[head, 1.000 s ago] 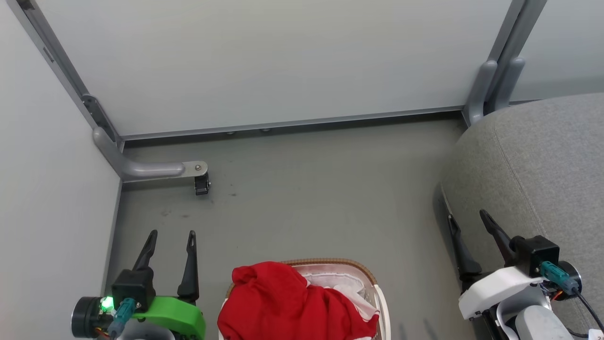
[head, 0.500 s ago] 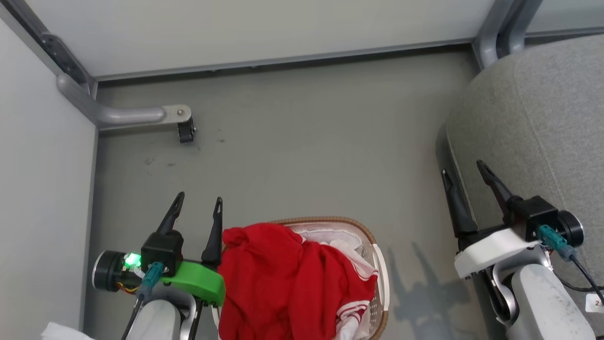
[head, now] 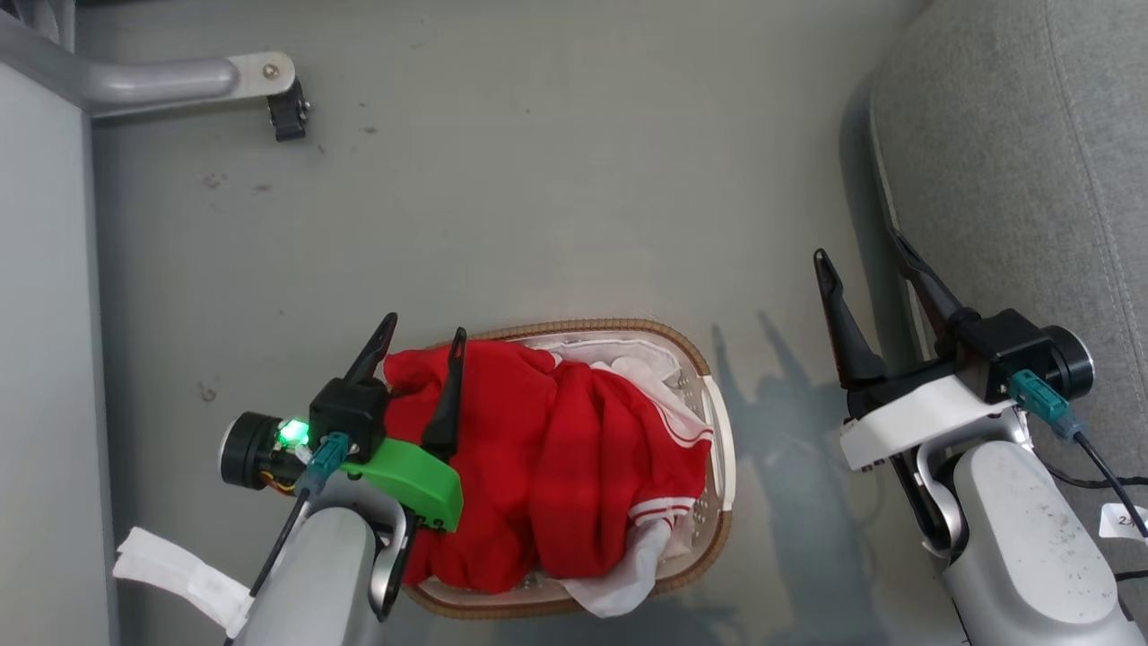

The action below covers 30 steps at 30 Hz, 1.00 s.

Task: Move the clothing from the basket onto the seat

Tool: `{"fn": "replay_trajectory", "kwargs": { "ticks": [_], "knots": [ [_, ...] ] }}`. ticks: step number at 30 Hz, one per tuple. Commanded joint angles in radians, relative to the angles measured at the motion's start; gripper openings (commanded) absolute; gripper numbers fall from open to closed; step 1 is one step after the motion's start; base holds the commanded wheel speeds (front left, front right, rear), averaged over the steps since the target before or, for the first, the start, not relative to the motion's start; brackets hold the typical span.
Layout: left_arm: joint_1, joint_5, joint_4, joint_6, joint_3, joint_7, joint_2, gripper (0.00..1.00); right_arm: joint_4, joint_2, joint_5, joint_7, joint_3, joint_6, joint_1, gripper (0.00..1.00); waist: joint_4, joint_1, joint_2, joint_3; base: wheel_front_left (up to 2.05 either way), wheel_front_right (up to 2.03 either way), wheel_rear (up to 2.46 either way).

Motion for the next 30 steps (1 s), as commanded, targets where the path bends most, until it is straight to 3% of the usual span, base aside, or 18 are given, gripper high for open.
{"fn": "replay_trajectory", "kwargs": {
  "ticks": [1, 30],
  "knots": [
    [-0.027, -0.012, 0.011, -0.004, -0.013, 0.000, 0.003, 1.00, -0.003, -0.003, 0.002, -0.005, 0.001, -0.001, -0.017, 1.00, -0.032, -0.0001, 0.0000, 0.080, 0.00, 0.00, 0.00],
    [-0.243, -0.382, 0.339, -0.008, -0.458, 0.000, 0.004, 1.00, -0.028, -0.011, -0.002, -0.005, 0.014, -0.001, -0.093, 1.00, -0.104, -0.0001, 0.0000, 0.317, 0.00, 0.00, 0.00]
  ]
}}
